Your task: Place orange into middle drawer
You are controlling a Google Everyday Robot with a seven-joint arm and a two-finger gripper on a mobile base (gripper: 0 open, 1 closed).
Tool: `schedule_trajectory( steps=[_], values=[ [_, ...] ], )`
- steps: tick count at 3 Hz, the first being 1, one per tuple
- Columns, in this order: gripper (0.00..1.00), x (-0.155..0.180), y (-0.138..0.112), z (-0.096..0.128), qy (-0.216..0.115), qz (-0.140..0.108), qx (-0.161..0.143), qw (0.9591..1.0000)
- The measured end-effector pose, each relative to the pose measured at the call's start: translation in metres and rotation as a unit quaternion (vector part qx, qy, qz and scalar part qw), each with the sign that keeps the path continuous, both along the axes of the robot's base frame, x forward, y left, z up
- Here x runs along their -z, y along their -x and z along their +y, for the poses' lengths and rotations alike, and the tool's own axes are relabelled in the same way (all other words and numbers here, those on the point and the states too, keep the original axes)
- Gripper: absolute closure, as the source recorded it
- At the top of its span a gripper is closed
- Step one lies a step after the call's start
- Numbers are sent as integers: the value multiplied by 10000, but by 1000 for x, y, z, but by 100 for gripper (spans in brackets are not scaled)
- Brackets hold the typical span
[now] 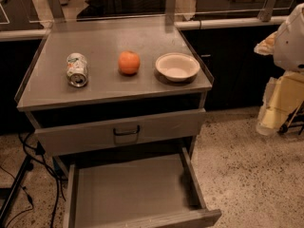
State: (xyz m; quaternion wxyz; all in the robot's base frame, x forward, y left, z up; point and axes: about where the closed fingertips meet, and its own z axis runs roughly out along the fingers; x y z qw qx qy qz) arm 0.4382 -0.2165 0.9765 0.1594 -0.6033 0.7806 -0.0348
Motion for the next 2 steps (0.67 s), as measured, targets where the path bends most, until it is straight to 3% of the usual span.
schedule_trajectory(
  steps=[1, 2],
  values=[
    [0, 0, 0, 1, 1, -11, -5, 10000],
    [0, -10, -11, 25, 17, -190, -368, 9991]
  ],
)
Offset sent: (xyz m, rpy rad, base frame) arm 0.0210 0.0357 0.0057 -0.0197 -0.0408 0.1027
